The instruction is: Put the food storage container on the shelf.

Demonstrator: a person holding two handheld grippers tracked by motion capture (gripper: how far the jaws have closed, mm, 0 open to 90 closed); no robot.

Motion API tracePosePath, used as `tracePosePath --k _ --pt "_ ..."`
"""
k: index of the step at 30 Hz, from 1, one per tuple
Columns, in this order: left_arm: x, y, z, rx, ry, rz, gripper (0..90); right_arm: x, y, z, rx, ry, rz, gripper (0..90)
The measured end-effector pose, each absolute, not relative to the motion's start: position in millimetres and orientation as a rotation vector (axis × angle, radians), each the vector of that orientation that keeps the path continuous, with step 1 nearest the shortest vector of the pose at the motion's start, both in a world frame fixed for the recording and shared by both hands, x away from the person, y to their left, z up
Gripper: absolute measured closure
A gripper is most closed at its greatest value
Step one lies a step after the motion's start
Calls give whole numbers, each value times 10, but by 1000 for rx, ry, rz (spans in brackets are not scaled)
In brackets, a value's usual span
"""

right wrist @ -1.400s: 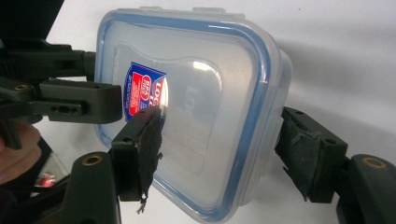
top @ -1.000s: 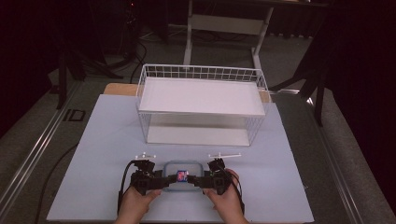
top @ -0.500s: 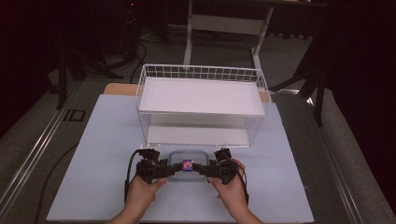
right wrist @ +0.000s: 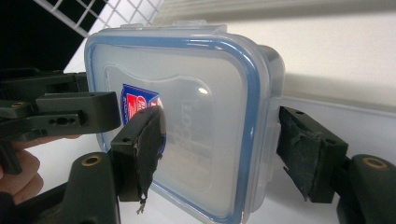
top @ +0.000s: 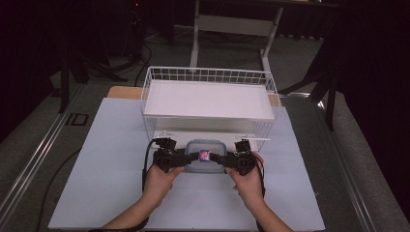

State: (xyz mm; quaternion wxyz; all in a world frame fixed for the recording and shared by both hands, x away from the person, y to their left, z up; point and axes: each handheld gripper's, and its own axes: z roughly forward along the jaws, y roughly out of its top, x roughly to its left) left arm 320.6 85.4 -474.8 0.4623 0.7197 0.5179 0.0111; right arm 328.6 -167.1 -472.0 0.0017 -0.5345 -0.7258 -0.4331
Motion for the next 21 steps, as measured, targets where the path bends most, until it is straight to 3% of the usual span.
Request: tracePosePath --k 21 --pt "3659 838 -4918 1763 1284 37 425 3702 -1641 -4872 -1751 -2258 -1393 321"
